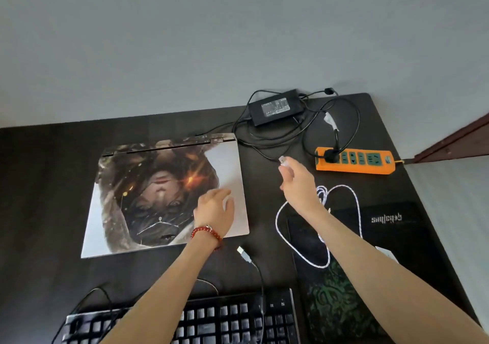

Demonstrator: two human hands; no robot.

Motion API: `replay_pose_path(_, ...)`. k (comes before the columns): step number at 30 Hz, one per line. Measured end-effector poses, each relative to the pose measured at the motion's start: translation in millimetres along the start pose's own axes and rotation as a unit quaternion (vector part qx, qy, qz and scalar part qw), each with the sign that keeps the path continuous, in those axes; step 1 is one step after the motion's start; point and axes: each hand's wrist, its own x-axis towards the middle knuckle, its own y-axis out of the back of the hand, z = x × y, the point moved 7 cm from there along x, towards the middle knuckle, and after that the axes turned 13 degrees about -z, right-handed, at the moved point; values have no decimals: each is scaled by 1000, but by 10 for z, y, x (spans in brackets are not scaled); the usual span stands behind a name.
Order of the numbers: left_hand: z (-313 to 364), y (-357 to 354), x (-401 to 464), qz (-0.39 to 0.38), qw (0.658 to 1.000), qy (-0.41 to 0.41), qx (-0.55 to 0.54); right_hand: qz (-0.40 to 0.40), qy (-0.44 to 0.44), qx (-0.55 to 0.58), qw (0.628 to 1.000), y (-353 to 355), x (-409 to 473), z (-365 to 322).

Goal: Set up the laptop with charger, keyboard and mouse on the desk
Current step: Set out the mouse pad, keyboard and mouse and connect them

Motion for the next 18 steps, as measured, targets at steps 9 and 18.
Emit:
replay_pose_path(9,-158,-245,416,110,984,46,135,-119,66,-225,965,-751,395,305)
replay_pose_path(18,-164,-295,457,181,966,57,174,-58,130,-254,957,-827,426,323)
